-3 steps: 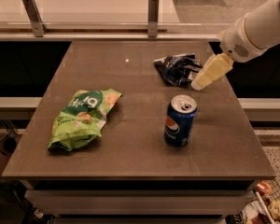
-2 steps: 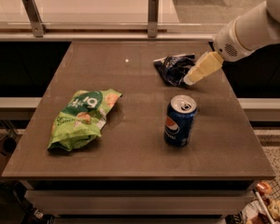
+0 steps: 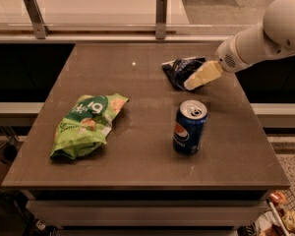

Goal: Pick blue chip bag

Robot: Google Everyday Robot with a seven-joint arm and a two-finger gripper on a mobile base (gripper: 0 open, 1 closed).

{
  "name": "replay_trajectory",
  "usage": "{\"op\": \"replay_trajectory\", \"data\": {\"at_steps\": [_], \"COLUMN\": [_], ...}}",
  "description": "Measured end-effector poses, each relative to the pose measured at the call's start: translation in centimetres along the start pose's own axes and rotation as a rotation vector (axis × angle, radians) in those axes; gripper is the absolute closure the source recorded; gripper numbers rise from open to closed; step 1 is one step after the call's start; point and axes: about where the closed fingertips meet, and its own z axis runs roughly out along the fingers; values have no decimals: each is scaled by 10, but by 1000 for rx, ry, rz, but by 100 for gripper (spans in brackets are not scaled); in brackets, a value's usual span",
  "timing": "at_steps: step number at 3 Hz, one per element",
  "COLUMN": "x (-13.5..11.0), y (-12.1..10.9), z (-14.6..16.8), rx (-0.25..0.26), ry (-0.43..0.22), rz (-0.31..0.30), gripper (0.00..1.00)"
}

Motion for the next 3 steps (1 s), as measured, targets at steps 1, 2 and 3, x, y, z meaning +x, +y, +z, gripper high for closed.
{"op": "replay_trajectory", "data": {"at_steps": [1, 2, 3], "x": [8, 4, -7], "y": [2, 8, 15], "z": [21, 37, 53], "rx": [-18, -41, -63], "ry": [-3, -9, 1], "rz": [46, 57, 41], "gripper": [0, 0, 12]}}
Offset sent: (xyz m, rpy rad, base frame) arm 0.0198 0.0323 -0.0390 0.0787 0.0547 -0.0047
